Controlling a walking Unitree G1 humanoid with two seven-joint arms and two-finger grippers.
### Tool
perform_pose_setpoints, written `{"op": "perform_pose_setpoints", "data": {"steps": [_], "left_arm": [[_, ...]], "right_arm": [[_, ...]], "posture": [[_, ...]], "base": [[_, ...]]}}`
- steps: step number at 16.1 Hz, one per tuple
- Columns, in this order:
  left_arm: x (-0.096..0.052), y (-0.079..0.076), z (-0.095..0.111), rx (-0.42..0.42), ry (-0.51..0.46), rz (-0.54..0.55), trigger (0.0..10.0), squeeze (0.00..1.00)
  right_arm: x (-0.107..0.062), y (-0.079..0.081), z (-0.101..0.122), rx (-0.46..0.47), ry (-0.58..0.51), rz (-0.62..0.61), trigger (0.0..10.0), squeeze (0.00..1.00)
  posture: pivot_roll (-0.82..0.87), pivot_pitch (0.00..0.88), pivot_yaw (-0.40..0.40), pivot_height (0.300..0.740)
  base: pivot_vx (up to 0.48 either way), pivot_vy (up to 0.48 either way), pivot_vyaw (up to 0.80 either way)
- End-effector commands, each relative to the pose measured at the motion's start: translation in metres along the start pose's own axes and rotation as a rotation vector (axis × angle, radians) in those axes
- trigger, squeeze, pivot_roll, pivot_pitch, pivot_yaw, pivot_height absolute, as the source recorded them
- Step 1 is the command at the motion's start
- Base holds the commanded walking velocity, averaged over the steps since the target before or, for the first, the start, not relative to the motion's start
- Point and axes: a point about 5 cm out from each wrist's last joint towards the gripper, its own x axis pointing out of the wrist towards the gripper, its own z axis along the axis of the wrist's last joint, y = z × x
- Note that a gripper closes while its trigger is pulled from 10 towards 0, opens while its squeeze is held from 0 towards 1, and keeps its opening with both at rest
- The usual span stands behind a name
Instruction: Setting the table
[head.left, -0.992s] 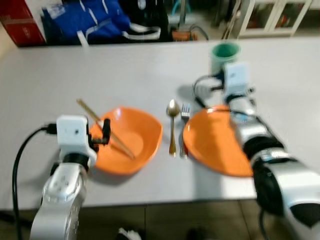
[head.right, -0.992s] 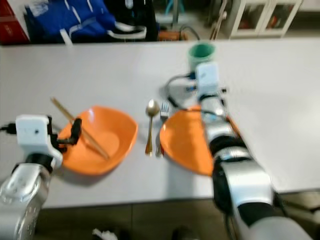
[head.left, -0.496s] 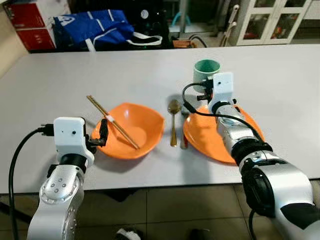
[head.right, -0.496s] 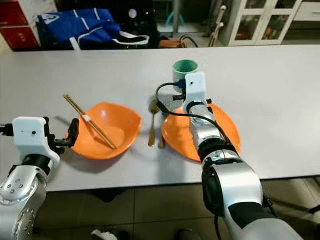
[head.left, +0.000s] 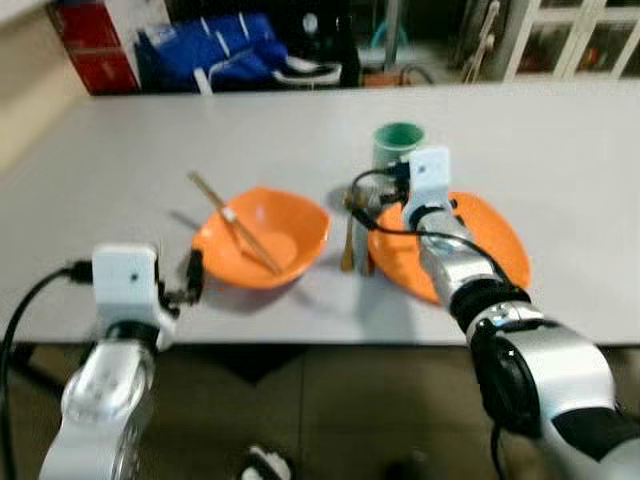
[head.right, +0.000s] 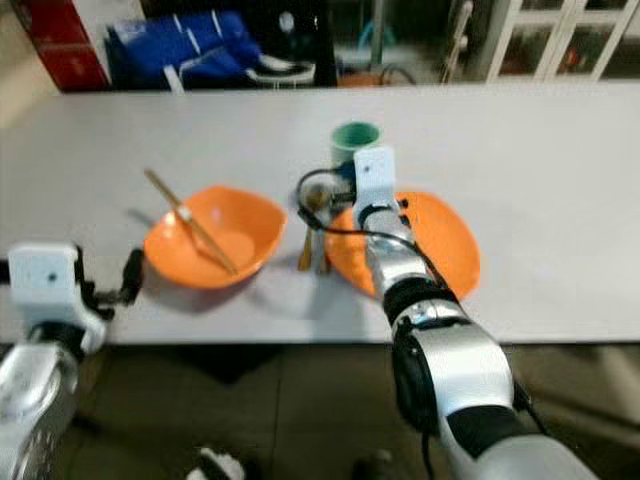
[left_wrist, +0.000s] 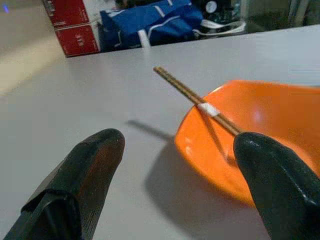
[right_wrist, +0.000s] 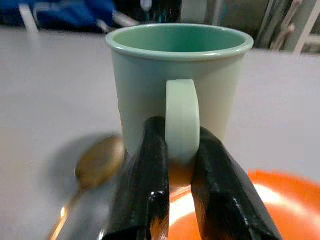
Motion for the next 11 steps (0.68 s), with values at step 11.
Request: {"op": "perform_pose_setpoints", "data": {"steps": [11], "left_arm": [[0.0044,-0.0041,0.0029,0.023,-0.009,-0.033,10.0,0.0]], "right_arm": [[0.0007,0.0028,0.0037,-0.024,-0.02,0.008,10.0,0.0]], "posture": [[0.1,0.095,0.06,0.74]], "base": [[0.374,0.144,0.0]]}}
